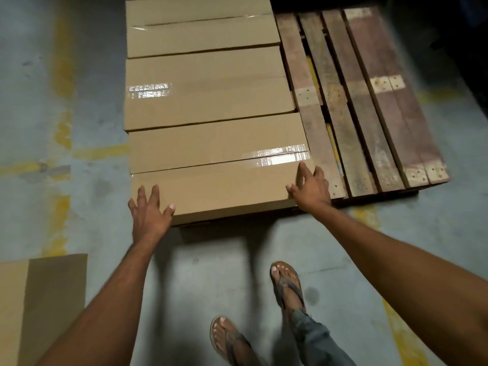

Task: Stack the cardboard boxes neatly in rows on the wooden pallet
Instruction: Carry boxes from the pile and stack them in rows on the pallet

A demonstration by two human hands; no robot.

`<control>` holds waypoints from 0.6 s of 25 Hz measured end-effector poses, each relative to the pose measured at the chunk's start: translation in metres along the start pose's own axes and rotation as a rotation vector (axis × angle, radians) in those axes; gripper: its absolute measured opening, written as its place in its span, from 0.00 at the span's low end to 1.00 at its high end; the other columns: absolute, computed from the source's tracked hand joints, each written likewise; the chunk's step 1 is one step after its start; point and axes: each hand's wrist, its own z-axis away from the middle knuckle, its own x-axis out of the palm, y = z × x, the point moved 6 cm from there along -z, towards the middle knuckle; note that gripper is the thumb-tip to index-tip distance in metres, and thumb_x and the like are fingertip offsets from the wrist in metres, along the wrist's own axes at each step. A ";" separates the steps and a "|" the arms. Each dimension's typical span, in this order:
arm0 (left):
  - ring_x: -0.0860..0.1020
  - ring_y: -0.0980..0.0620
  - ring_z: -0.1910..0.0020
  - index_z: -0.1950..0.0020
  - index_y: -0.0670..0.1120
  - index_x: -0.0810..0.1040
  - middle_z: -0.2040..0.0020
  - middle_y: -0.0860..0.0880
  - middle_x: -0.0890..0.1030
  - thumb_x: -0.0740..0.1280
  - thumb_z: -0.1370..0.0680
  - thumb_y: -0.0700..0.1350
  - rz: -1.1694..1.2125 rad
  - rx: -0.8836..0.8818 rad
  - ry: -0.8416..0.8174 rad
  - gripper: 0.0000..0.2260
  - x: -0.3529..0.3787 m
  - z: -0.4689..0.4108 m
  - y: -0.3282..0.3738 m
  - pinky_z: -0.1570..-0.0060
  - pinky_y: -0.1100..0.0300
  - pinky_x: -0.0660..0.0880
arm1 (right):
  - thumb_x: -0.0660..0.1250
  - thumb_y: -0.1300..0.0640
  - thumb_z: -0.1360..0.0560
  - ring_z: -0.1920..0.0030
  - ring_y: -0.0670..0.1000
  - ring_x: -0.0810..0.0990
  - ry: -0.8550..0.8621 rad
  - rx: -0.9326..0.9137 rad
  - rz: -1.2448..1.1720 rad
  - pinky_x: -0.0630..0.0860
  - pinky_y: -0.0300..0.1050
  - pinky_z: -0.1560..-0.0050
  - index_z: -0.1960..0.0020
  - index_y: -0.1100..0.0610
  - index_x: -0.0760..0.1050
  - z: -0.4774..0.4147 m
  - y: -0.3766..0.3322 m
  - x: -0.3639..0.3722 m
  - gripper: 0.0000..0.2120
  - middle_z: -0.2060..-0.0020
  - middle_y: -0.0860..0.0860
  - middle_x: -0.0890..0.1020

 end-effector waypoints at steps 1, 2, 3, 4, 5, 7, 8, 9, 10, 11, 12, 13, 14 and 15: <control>0.43 0.37 0.18 0.16 0.52 0.55 0.16 0.47 0.47 0.65 0.17 0.52 0.012 -0.013 0.005 0.32 -0.001 0.000 0.001 0.24 0.38 0.56 | 0.69 0.47 0.20 0.23 0.64 0.61 0.005 -0.002 -0.003 0.70 0.63 0.31 0.19 0.45 0.56 -0.001 0.000 -0.002 0.35 0.20 0.57 0.55; 0.44 0.37 0.18 0.16 0.51 0.56 0.16 0.46 0.48 0.66 0.17 0.52 0.012 -0.024 0.011 0.32 -0.002 0.000 0.003 0.24 0.38 0.56 | 0.70 0.48 0.20 0.24 0.64 0.62 0.006 -0.002 -0.008 0.70 0.63 0.31 0.19 0.45 0.57 -0.002 -0.001 -0.003 0.34 0.20 0.57 0.56; 0.44 0.37 0.18 0.16 0.51 0.56 0.16 0.46 0.48 0.66 0.17 0.51 0.003 -0.027 0.016 0.32 -0.003 0.001 0.005 0.24 0.38 0.57 | 0.70 0.48 0.20 0.24 0.64 0.62 0.004 -0.002 -0.012 0.70 0.63 0.31 0.19 0.45 0.57 -0.002 -0.002 -0.004 0.34 0.21 0.58 0.56; 0.45 0.37 0.18 0.16 0.50 0.56 0.16 0.45 0.48 0.66 0.17 0.51 -0.006 -0.030 0.016 0.32 -0.003 0.003 0.006 0.25 0.38 0.58 | 0.70 0.48 0.20 0.24 0.64 0.62 0.004 -0.002 -0.012 0.71 0.63 0.31 0.20 0.45 0.58 -0.001 -0.003 -0.004 0.34 0.21 0.58 0.57; 0.45 0.37 0.18 0.16 0.50 0.56 0.16 0.45 0.49 0.66 0.17 0.51 -0.003 -0.037 0.017 0.32 -0.004 0.003 0.007 0.26 0.37 0.59 | 0.70 0.48 0.20 0.24 0.64 0.63 0.008 -0.002 -0.007 0.71 0.63 0.31 0.19 0.45 0.58 -0.001 -0.004 -0.004 0.34 0.21 0.58 0.57; 0.45 0.37 0.18 0.16 0.50 0.56 0.16 0.46 0.49 0.66 0.17 0.50 0.012 -0.061 0.022 0.32 -0.005 0.006 0.004 0.27 0.36 0.61 | 0.70 0.48 0.20 0.25 0.63 0.63 0.008 0.003 0.008 0.71 0.62 0.31 0.19 0.44 0.58 0.000 -0.006 -0.003 0.35 0.21 0.58 0.57; 0.45 0.37 0.18 0.16 0.50 0.57 0.16 0.45 0.49 0.66 0.17 0.50 0.008 -0.062 0.030 0.31 -0.006 0.008 0.003 0.27 0.35 0.61 | 0.70 0.48 0.20 0.25 0.63 0.63 0.006 -0.002 0.020 0.71 0.61 0.31 0.19 0.44 0.57 0.000 -0.008 -0.003 0.35 0.20 0.58 0.56; 0.45 0.37 0.18 0.16 0.50 0.57 0.16 0.45 0.49 0.66 0.17 0.50 -0.002 -0.053 0.036 0.31 -0.006 0.009 0.001 0.27 0.35 0.61 | 0.70 0.47 0.20 0.24 0.63 0.63 0.002 -0.009 0.032 0.71 0.61 0.31 0.19 0.44 0.57 0.000 -0.009 -0.003 0.35 0.20 0.58 0.56; 0.45 0.36 0.19 0.16 0.50 0.57 0.16 0.45 0.49 0.65 0.17 0.50 -0.010 -0.041 0.039 0.31 -0.007 0.010 0.001 0.27 0.35 0.61 | 0.70 0.47 0.20 0.24 0.63 0.62 0.001 -0.013 0.037 0.71 0.61 0.32 0.19 0.44 0.57 -0.001 -0.010 -0.003 0.35 0.20 0.58 0.56; 0.44 0.36 0.19 0.16 0.50 0.57 0.16 0.45 0.49 0.65 0.16 0.50 -0.009 -0.033 0.036 0.30 -0.007 0.009 0.002 0.28 0.35 0.61 | 0.70 0.47 0.20 0.24 0.63 0.62 0.001 -0.010 0.033 0.71 0.61 0.32 0.19 0.44 0.57 -0.003 -0.010 -0.003 0.35 0.20 0.58 0.56; 0.44 0.35 0.19 0.17 0.50 0.57 0.16 0.45 0.49 0.65 0.16 0.49 0.001 -0.028 0.035 0.30 -0.006 0.008 0.004 0.28 0.34 0.62 | 0.70 0.47 0.21 0.23 0.63 0.62 0.001 -0.004 0.023 0.71 0.62 0.31 0.19 0.44 0.58 -0.004 -0.009 -0.004 0.35 0.20 0.58 0.56; 0.43 0.34 0.19 0.17 0.50 0.58 0.16 0.46 0.50 0.65 0.16 0.49 0.017 -0.020 0.035 0.29 -0.006 0.008 0.006 0.28 0.34 0.61 | 0.71 0.47 0.21 0.23 0.63 0.61 0.002 -0.002 0.014 0.71 0.62 0.31 0.19 0.44 0.58 -0.005 -0.008 -0.005 0.35 0.20 0.57 0.56; 0.42 0.34 0.19 0.17 0.51 0.59 0.16 0.47 0.50 0.65 0.16 0.48 0.038 -0.010 0.037 0.29 -0.006 0.009 0.009 0.27 0.34 0.59 | 0.71 0.47 0.21 0.23 0.63 0.62 0.004 -0.005 0.006 0.71 0.63 0.31 0.19 0.44 0.58 -0.005 -0.007 -0.007 0.35 0.20 0.57 0.57; 0.41 0.33 0.19 0.17 0.51 0.60 0.16 0.47 0.51 0.66 0.16 0.47 0.062 0.002 0.044 0.28 -0.006 0.009 0.012 0.25 0.35 0.57 | 0.71 0.47 0.21 0.23 0.62 0.62 0.005 -0.012 0.000 0.72 0.63 0.31 0.19 0.44 0.58 -0.005 -0.006 -0.008 0.35 0.21 0.58 0.57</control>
